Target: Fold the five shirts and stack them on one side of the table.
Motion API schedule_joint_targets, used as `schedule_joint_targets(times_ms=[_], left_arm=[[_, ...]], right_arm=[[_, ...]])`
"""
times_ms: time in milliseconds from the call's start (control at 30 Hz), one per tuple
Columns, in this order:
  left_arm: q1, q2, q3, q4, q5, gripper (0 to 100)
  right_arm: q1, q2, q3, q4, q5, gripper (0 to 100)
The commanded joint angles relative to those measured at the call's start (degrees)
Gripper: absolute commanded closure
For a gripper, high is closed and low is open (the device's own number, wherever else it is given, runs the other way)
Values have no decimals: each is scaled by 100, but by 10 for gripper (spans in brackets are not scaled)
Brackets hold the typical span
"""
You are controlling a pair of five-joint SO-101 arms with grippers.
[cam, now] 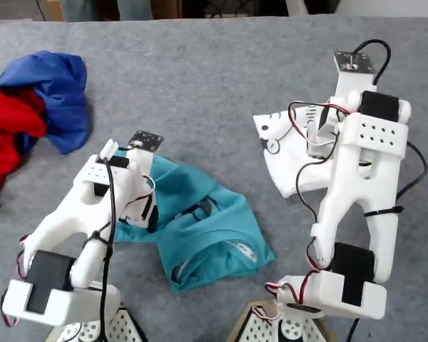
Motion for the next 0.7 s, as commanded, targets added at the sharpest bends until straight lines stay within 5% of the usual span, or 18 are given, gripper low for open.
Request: schedule_joint_targets(times_ms=[0, 233, 667], left_arm=[[13, 53, -189, -141, 62, 799], [31, -141, -523, 229, 44, 964], [-75, -299, -1807, 1116, 79, 971]], right_arm=[[-18, -242, -13, 0, -53, 977], [-35, -277, 295, -9, -53, 977], [-422, -277, 505, 914, -44, 976]])
